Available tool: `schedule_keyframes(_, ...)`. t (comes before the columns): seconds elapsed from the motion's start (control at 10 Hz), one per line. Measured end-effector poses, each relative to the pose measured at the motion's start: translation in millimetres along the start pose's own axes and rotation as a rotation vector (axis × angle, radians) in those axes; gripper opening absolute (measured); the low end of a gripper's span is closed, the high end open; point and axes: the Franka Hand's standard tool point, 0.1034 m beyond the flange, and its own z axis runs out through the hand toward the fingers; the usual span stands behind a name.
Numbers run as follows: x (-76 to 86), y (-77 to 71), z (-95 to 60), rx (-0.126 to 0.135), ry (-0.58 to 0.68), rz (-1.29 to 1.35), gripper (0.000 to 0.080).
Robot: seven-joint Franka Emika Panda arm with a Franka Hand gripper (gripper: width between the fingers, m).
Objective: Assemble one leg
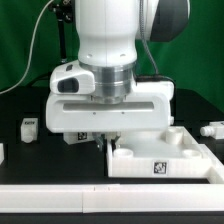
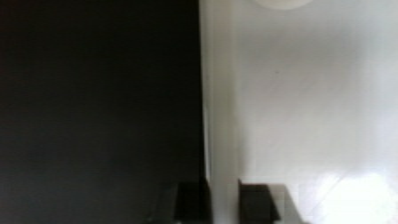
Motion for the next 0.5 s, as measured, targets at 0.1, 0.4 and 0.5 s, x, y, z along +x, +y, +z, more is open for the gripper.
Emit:
schedule_keyframes(0.1, 23.5, -0.6, -6.5, -0.033, 0.001, 0.002, 0.0054)
schedule_keyframes(0.4, 47.0, -1.1, -10.8, -0.087, -0.077, 0.052, 0.0054)
schedule_keyframes(0.5, 46.9, -1.1, -9.7, -0.103, -0.075, 0.053, 0.0054)
